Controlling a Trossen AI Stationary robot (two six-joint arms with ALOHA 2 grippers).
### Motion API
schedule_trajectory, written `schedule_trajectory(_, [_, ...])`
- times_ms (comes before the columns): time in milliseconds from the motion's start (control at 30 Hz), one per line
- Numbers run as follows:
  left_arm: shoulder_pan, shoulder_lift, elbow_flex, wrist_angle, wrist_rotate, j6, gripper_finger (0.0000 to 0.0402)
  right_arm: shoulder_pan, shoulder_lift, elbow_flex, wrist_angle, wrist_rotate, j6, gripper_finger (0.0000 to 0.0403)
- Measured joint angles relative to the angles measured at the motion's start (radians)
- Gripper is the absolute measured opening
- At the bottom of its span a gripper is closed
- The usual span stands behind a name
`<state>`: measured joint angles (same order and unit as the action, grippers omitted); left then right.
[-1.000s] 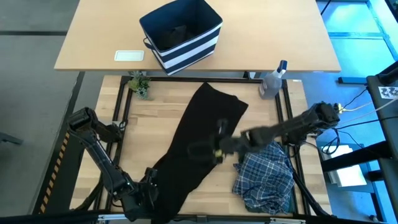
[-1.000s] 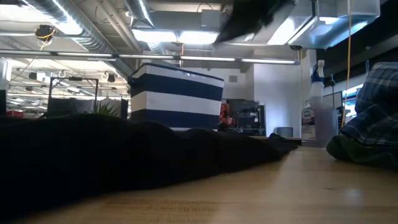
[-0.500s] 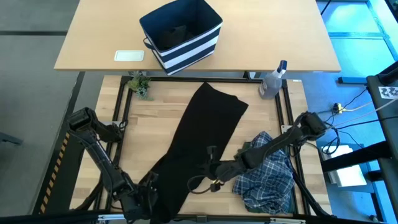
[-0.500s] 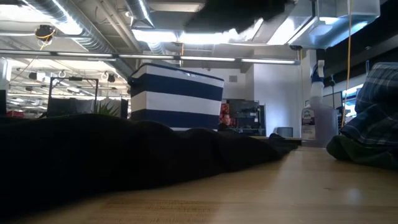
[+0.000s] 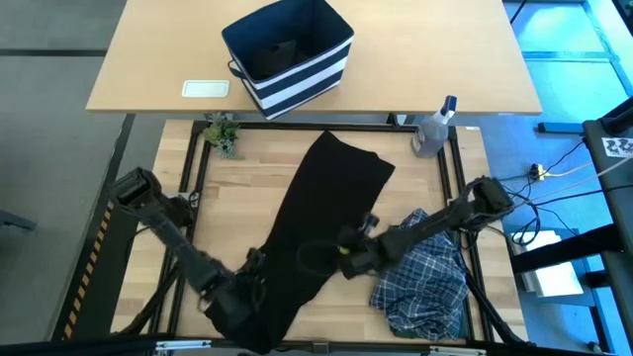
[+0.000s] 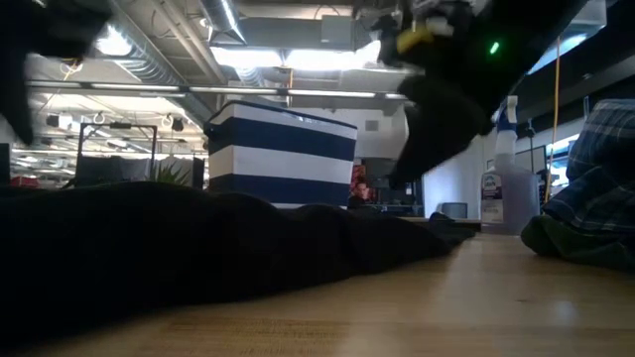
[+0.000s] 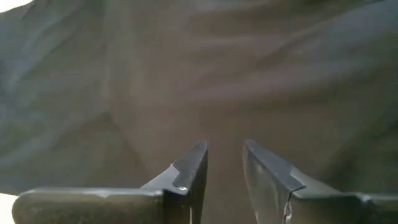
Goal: Fold Laundry from Bin
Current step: Fold the black shirt
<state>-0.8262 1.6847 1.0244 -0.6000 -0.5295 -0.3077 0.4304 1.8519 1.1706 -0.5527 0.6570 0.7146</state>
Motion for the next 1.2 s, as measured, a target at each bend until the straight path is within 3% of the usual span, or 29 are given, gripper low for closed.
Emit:
schedule_trajectory(200, [0.176, -0.053, -0.17, 0.257, 0.126, 0.158, 0.0076, -0.083, 0.0, -0.061, -0.037, -0.103, 0.165, 0.0008])
schedule_trajectory(300, [0.265, -0.094, -0.267, 0.43, 0.2, 0.21, 0.0065, -0.093, 0.0, -0.089, 0.039, -0.146, 0.188, 0.0003])
schedule_trajectory(400, [0.318, -0.117, -0.317, 0.479, 0.242, 0.201, 0.0056, -0.091, 0.0, -0.111, 0.123, -0.144, 0.198, 0.0006])
schedule_trajectory(600, [0.338, -0.095, -0.344, 0.537, 0.259, 0.18, 0.0042, -0.109, -0.001, -0.148, 0.123, -0.136, 0.255, 0.0002])
schedule_trajectory(833, [0.341, -0.047, -0.347, 0.675, 0.264, 0.199, 0.0037, -0.205, -0.006, -0.213, 0.165, -0.184, 0.274, 0.0001])
schedule_trajectory(1000, [0.367, -0.02, -0.346, 0.792, 0.264, 0.271, 0.0037, -0.272, -0.006, -0.219, 0.163, -0.189, 0.206, 0.0004])
schedule_trajectory(1200, [0.444, -0.019, -0.345, 0.816, 0.263, 0.356, 0.0037, -0.365, -0.005, -0.22, 0.157, -0.205, 0.116, 0.0005])
